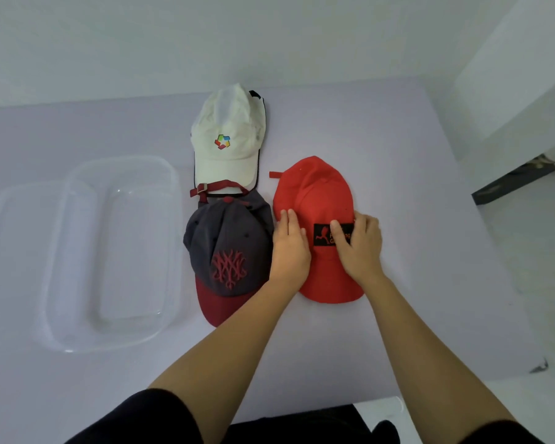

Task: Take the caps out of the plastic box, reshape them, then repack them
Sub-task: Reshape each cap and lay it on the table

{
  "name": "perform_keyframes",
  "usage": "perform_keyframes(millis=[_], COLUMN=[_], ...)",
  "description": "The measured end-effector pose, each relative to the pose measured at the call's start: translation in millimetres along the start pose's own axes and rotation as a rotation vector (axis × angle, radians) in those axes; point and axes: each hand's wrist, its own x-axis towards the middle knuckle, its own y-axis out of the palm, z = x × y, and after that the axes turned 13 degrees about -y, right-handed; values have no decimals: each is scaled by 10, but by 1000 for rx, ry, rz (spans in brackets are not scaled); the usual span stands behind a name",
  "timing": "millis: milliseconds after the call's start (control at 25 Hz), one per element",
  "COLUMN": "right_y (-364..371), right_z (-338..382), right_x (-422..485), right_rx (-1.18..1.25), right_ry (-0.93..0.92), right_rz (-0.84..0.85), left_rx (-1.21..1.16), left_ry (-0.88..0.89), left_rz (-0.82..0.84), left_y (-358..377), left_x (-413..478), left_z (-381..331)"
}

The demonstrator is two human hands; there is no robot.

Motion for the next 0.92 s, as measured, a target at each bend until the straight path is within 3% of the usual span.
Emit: perform_keyframes(millis=[80,200,280,360,480,760,920], right_y=[-16,44,185,344,540,635,549], right_z=[180,520,719,874,965,918,977], right_x=[-99,-379,-622,-847,-985,-1011,-1049], right_rx=[53,4,36,44,-75,-275,-384], right_ry=[-45,-280,-450,-531,-498,-532,-580], right_rz=[-120,-286,-101,268,574,619,591], left_rx=[-30,-32,-7,17,146,438,584], left_ry=[101,199,175,112,69,110,107], left_rz=[-39,-135,-219,-230,-32,257,101], left_y=[-222,-566,-716,-805,-832,-1000,-898], left_x=[-167,-406,-536,-668,-799,-653,-668], left_z=[35,259,537,863,1279,1411,1389])
